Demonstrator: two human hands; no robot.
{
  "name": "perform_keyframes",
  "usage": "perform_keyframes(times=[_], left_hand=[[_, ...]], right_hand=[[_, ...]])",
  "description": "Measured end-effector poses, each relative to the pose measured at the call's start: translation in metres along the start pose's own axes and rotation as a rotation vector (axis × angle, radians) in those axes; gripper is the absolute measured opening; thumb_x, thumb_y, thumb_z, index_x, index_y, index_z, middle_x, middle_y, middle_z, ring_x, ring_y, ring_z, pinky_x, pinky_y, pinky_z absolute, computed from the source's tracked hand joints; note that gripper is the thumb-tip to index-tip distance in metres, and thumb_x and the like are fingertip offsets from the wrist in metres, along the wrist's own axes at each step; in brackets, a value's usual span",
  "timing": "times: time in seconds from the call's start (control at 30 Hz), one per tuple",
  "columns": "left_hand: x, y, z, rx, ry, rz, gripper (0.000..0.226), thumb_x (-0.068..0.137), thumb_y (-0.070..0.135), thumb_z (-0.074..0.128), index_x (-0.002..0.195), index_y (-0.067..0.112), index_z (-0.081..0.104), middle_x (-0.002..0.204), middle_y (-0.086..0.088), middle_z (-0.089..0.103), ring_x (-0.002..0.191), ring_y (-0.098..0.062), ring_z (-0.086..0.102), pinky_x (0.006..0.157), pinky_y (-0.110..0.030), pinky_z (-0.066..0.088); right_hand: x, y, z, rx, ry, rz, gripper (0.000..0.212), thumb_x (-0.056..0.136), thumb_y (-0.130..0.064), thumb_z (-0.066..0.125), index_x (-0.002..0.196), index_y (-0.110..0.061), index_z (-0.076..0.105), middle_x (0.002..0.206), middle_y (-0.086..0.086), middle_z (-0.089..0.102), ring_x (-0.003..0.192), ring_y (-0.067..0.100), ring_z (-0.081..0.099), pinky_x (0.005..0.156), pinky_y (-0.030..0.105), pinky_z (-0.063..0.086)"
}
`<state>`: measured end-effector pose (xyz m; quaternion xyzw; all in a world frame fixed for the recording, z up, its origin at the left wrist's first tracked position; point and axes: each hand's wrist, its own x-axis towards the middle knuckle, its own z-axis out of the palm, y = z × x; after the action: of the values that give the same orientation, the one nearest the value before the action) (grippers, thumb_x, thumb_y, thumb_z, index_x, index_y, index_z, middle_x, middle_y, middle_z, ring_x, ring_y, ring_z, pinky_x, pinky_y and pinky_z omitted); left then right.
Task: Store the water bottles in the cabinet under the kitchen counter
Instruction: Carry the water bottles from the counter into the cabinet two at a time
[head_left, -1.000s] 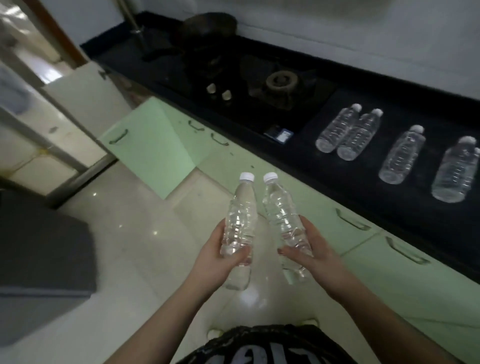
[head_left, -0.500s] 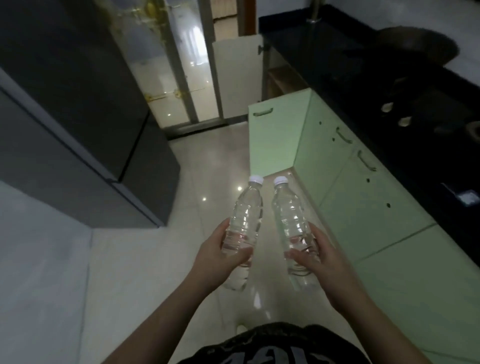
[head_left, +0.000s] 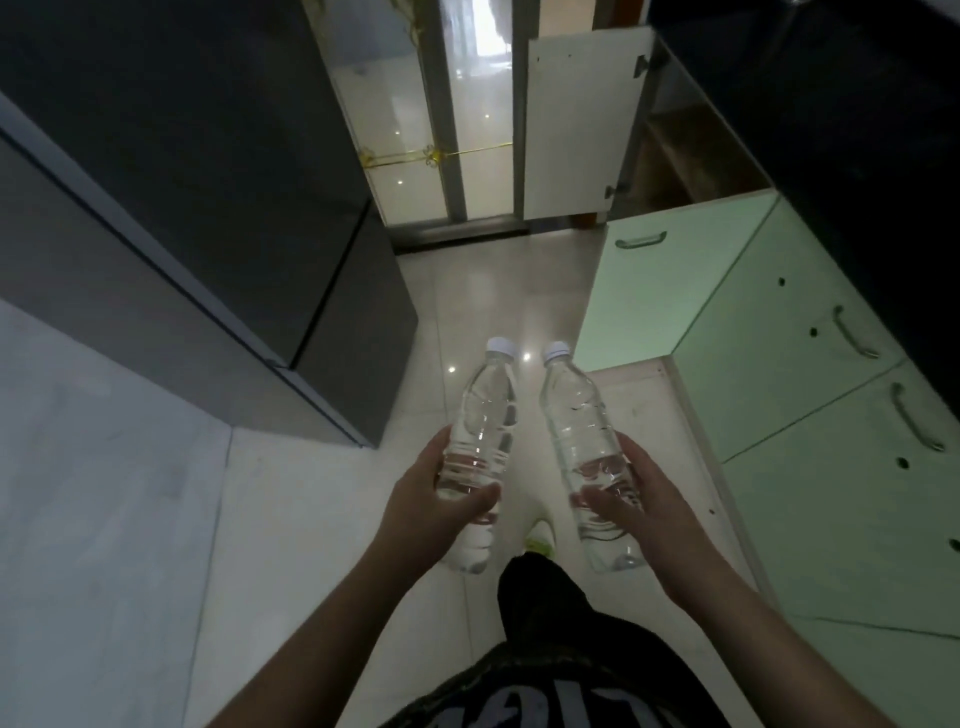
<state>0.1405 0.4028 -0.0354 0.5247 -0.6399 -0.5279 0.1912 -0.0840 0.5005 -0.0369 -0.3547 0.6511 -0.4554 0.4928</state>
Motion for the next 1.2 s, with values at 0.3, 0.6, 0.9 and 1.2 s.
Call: perform_keyframes(times=[0.3,0.6,0.9,1.2], left_hand=[[0.139,0.043,-0.055,-0.011,0.011,-0.065,0.059,0.071,0.045,0.077,0.125,0.038,0.056,0.102,0.006,0.074,0.087,-0.012,0.073,0.081,-0.045,0.059],[0.253,0.055,-0.118,-0.255,0.096,-0.128,0.051,0.078,0.017,0.081,0.123,0.026,0.059,0.099,-0.002,0.075,0.083,-0.020,0.074,0.067,-0.030,0.059],[0.413,0.069,-0.185,-0.322,0.075,-0.108,0.058,0.079,0.014,0.079,0.129,0.025,0.054,0.104,0.001,0.073,0.085,-0.009,0.072,0.068,-0.021,0.057],[0.569,0.117,-0.170,-0.242,-0.139,-0.070,0.060,0.074,0.024,0.082,0.127,0.032,0.056,0.107,0.004,0.074,0.095,-0.012,0.072,0.088,-0.042,0.056]], right_hand=[[0.167,-0.058,0.005,0.022,-0.084,0.027,0.067,0.070,-0.039,0.077,0.132,-0.038,0.051,0.122,-0.011,0.066,0.108,0.007,0.064,0.095,0.039,0.051],[0.302,-0.119,0.049,0.023,-0.150,-0.004,0.064,0.074,-0.031,0.076,0.131,-0.037,0.049,0.119,-0.006,0.067,0.106,0.012,0.066,0.090,0.037,0.052],[0.441,-0.165,0.100,0.041,0.067,0.030,0.057,0.078,-0.026,0.079,0.125,-0.041,0.052,0.111,-0.012,0.070,0.098,0.007,0.068,0.086,0.034,0.055],[0.533,-0.184,0.056,0.141,0.295,0.075,0.063,0.077,-0.021,0.080,0.131,-0.036,0.050,0.115,-0.011,0.069,0.102,0.008,0.067,0.091,0.035,0.054]])
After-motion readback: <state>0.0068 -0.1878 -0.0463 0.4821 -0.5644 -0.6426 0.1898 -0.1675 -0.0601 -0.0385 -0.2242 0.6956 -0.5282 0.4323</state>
